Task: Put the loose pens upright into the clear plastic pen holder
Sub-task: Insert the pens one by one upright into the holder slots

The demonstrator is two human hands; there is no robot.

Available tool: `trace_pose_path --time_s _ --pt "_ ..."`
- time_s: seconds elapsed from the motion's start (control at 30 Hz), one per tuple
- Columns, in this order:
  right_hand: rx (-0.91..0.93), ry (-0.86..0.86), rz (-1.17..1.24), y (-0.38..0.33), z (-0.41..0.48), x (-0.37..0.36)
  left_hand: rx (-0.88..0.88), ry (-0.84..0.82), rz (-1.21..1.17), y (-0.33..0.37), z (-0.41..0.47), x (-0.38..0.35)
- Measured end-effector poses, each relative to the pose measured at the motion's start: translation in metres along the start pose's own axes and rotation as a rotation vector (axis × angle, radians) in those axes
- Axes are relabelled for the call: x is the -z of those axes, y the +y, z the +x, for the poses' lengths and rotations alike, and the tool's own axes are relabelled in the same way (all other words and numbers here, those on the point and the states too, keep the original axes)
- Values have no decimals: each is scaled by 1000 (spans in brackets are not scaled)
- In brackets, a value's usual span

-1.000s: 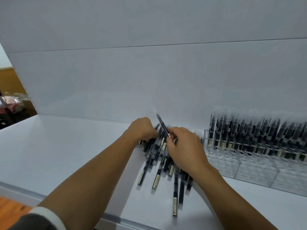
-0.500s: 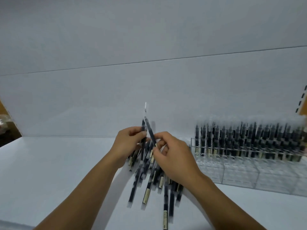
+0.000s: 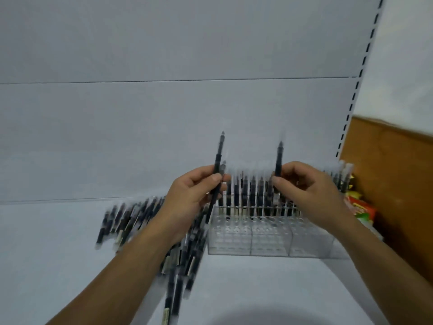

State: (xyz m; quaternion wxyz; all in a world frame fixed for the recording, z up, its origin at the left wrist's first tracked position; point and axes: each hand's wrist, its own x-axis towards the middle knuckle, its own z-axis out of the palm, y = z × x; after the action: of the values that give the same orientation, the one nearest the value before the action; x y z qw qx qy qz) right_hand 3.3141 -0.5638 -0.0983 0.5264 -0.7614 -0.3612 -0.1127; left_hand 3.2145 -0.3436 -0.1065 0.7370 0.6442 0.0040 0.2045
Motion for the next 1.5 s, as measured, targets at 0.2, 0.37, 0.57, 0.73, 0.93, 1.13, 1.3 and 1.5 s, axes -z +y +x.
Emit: trace_pose_path --time_s 0.2,0.37,0.57,0.73,0.93,1.13,1.3,1.5 --pt "3 44 -47 18 17 24 -3 -137 -97 -12 16 -52" --pt "-50 55 -59 34 13 13 49 -178 -135 -26 19 -63" --pt "-79 49 -228 46 11 13 72 -129 -189 -38 21 -57" --pt "-111 104 -269 47 12 9 59 -173 -122 -40 18 -57" --pt "-147 76 -312 43 10 5 72 -179 -118 -39 18 -58" --pt "-227 -92 -524 44 8 3 107 -185 -110 -41 22 -58" --pt "-240 -151 -586 43 6 1 115 -226 -63 -41 23 -59" --pt "-243 -125 -555 43 4 6 121 -231 -82 -40 23 -59"
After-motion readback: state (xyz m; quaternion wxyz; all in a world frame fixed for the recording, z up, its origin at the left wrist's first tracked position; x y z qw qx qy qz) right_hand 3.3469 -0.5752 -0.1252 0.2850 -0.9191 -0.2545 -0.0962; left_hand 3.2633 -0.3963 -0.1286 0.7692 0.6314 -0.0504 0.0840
